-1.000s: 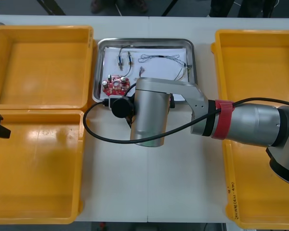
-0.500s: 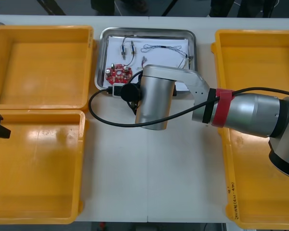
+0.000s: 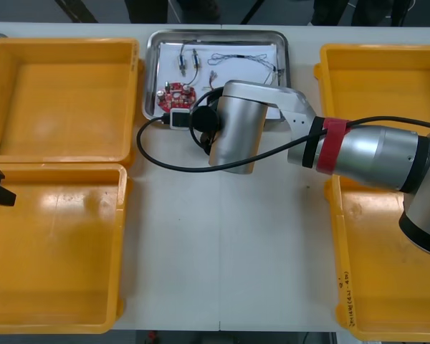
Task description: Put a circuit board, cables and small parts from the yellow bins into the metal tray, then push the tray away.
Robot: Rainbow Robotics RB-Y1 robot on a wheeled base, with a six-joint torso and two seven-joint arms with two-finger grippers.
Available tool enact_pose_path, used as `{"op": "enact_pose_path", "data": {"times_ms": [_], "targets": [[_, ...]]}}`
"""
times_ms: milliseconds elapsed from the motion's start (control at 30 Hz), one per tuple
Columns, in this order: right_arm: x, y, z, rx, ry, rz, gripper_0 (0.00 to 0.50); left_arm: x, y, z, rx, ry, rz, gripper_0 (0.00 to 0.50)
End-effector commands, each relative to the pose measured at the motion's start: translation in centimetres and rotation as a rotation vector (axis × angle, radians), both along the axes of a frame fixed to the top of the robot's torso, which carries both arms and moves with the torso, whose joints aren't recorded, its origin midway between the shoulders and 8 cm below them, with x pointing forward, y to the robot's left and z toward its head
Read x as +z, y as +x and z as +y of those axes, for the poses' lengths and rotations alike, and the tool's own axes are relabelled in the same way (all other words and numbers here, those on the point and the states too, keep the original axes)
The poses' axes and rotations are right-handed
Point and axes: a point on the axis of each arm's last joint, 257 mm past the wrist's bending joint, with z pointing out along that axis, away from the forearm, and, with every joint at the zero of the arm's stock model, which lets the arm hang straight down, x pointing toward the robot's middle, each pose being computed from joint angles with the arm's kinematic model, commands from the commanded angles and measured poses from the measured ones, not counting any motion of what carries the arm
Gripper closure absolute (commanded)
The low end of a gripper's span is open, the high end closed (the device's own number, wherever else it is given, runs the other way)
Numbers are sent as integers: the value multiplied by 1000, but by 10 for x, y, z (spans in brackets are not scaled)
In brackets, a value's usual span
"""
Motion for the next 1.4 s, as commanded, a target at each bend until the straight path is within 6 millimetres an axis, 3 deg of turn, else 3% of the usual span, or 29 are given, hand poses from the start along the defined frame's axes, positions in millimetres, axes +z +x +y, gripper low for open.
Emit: {"op": "enact_pose_path", "data": {"times_ms": [33, 467, 500, 533, 567, 600, 633, 867, 1200, 1400], "targets": [[37, 21, 2, 13, -2, -48, 500, 9, -4, 22, -1, 63, -7, 0], [40, 31, -1, 20, 3, -60, 500, 9, -4, 22, -1, 63, -7, 0], [41, 31, -1, 19, 1, -64, 457, 9, -4, 22, -1, 63, -7, 0], [41, 31, -1, 20, 0, -66, 380, 9, -4, 22, -1, 63, -7, 0], [41, 31, -1, 19, -1, -65, 191, 9, -4, 22, -1, 63, -7, 0], [41, 32, -2, 19, 0, -66, 46, 9, -4, 22, -1, 63, -7, 0], [41, 32, -2, 17, 0, -66, 0, 9, -4, 22, -1, 63, -7, 0], [48, 22, 3, -6, 32, -26, 0, 9, -4, 22, -1, 63, -7, 0], [55, -52, 16, -105, 202, 232, 0, 9, -4, 22, -1, 63, -7, 0], [70, -95, -13, -196, 207, 310, 0, 9, -4, 22, -1, 63, -7, 0]]}}
